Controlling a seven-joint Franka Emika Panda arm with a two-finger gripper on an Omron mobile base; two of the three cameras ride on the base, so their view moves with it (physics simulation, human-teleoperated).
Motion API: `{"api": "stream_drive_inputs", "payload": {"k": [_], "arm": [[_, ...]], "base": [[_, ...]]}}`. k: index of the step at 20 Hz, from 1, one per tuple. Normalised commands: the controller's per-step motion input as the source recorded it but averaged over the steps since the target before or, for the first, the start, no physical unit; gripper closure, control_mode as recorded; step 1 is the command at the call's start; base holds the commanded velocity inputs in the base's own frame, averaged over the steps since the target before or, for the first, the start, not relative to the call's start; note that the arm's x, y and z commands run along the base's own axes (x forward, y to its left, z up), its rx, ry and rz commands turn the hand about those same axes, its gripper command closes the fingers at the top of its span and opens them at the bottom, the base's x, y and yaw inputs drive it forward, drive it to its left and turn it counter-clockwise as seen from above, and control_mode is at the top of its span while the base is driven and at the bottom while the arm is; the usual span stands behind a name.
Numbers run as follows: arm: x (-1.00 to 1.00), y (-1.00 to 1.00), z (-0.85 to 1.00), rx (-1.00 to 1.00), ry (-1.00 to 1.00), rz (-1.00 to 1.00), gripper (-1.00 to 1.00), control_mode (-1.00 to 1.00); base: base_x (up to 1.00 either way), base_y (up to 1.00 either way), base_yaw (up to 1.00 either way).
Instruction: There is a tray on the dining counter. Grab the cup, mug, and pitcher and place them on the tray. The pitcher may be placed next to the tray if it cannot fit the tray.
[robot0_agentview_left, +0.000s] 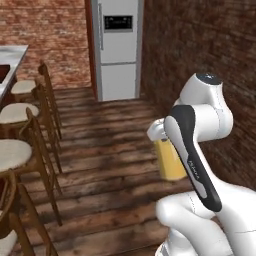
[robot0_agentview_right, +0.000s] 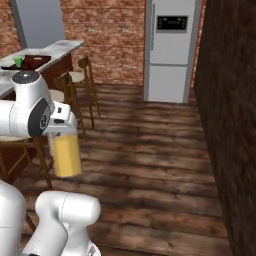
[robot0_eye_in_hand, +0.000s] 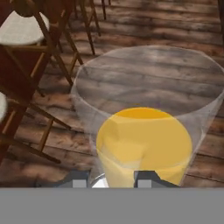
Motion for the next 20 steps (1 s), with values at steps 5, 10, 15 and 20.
{"api": "stream_drive_inputs", "payload": {"k": [5,10,15,20], "arm": [[0.00,0.00,0.00,0.00,0.00,0.00,1.00,1.00],[0.00,0.00,0.00,0.00,0.00,0.00,1.00,1.00],[0.00,0.00,0.00,0.00,0.00,0.00,1.00,1.00],[0.00,0.00,0.00,0.00,0.00,0.00,1.00,1.00]], "base": [[1.00,-0.49,0.11],[1.00,-0.44,0.11],[1.00,-0.33,0.11],[1.00,-0.07,0.16]]}}
